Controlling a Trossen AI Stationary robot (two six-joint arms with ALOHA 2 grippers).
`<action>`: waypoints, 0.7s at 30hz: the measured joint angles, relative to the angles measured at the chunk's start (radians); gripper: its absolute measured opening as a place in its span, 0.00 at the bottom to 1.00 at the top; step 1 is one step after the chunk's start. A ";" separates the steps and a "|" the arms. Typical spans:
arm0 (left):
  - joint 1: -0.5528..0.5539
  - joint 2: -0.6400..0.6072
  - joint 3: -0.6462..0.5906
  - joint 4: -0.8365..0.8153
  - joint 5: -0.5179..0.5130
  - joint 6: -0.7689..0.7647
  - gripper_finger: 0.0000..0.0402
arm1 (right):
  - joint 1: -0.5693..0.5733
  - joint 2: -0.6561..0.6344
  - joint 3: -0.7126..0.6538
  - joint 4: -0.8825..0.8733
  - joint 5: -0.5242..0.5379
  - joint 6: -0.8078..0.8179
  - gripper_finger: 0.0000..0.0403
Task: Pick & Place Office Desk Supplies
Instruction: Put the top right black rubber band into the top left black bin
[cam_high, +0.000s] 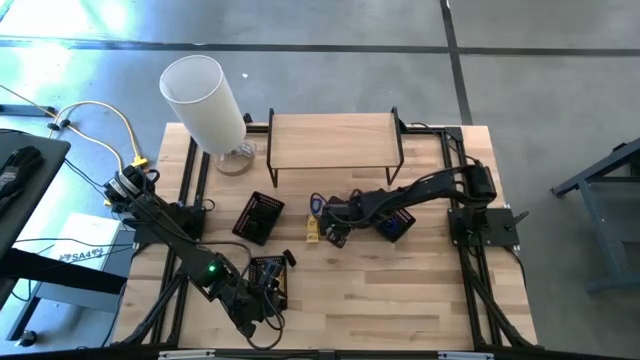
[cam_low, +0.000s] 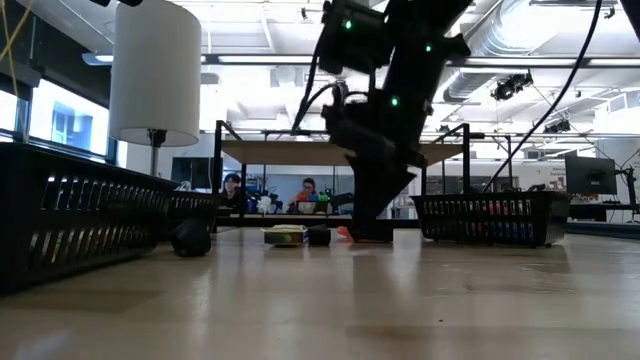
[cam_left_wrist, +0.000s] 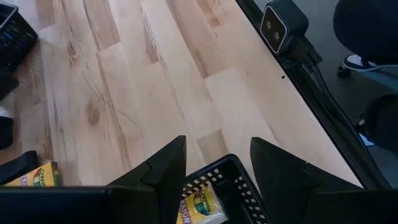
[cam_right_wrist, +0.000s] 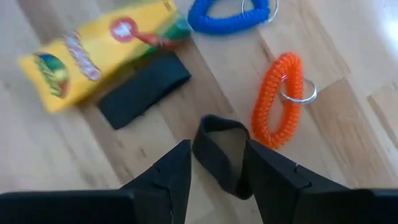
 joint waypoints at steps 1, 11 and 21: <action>0.000 0.000 0.000 0.002 0.000 0.000 0.43 | 0.000 0.005 0.000 -0.005 0.000 -0.010 0.35; 0.000 0.000 0.000 0.003 0.000 0.001 0.43 | -0.007 0.024 0.000 -0.010 0.012 -0.015 0.35; 0.000 0.000 0.000 0.004 0.000 0.001 0.43 | -0.006 0.054 0.001 -0.030 0.005 -0.038 0.34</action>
